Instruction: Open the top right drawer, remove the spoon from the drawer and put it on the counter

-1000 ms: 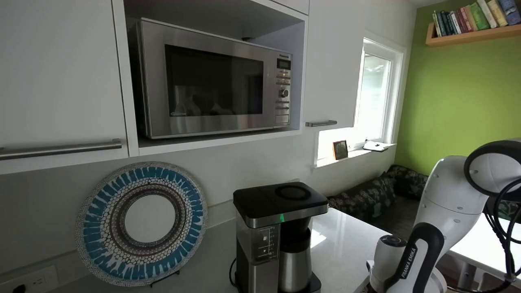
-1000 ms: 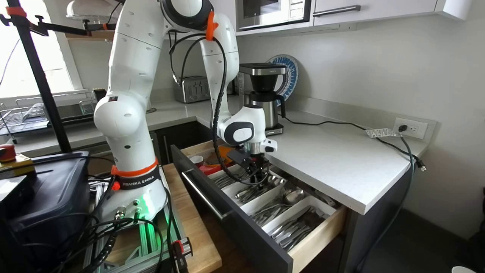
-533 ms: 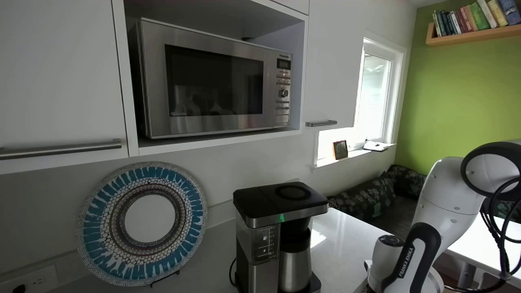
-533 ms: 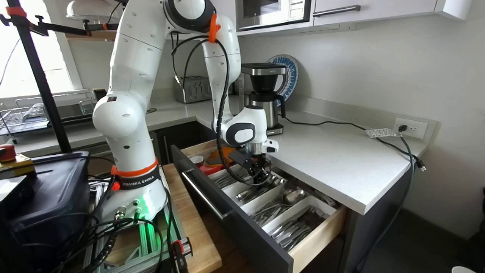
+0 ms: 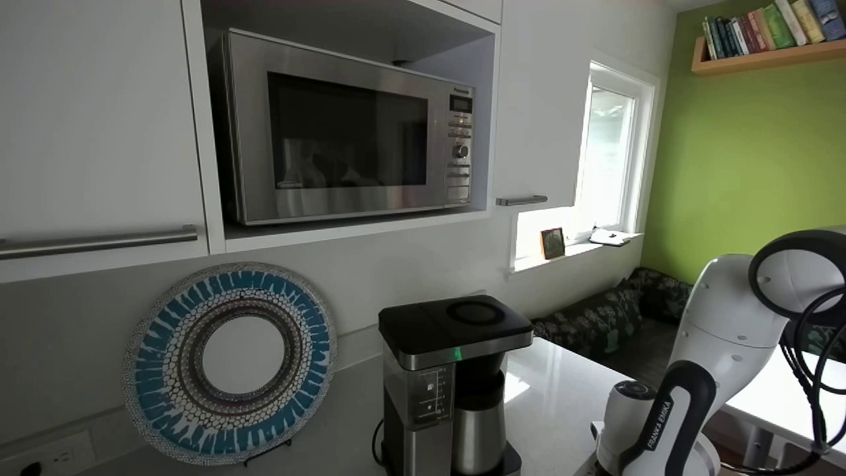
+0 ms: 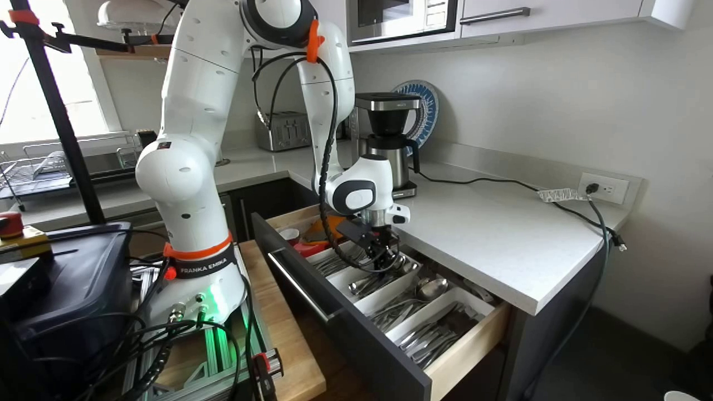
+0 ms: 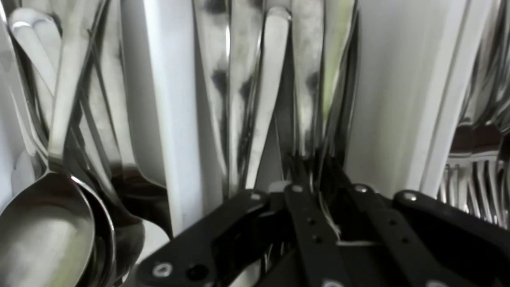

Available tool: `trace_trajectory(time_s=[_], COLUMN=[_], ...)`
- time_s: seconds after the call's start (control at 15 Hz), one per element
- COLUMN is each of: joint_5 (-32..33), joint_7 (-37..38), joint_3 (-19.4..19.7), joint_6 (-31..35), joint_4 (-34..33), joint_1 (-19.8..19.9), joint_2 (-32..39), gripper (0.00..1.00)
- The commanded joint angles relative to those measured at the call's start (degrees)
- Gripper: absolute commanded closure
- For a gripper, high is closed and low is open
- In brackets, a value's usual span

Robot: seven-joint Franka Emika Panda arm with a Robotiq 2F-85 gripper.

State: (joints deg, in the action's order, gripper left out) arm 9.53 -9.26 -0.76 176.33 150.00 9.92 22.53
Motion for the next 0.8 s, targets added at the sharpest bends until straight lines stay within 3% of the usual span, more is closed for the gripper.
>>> trace_trajectory(time_s=[0.0,0.07,0.2,0.4,0.73], joint_5=[-0.86,-0.94,-0.86,-0.87,-0.64], joint_7=[-1.55,-1.20,-1.23,-1.55,-1.53], joint_3=[0.25,0.53,0.77,0.51,1.33], joint_6=[0.71,0.02,-0.07,0.14,-0.56], joint_4=[0.71,0.66,0.57,0.59,1.56], joint_1=[0.48,0.13,0.05,0.46,-0.11], joint_2=[-0.46,-0.56,-0.40,-0.19,-1.87], gripper=[0.66,0.58,0.89,0.99,1.00])
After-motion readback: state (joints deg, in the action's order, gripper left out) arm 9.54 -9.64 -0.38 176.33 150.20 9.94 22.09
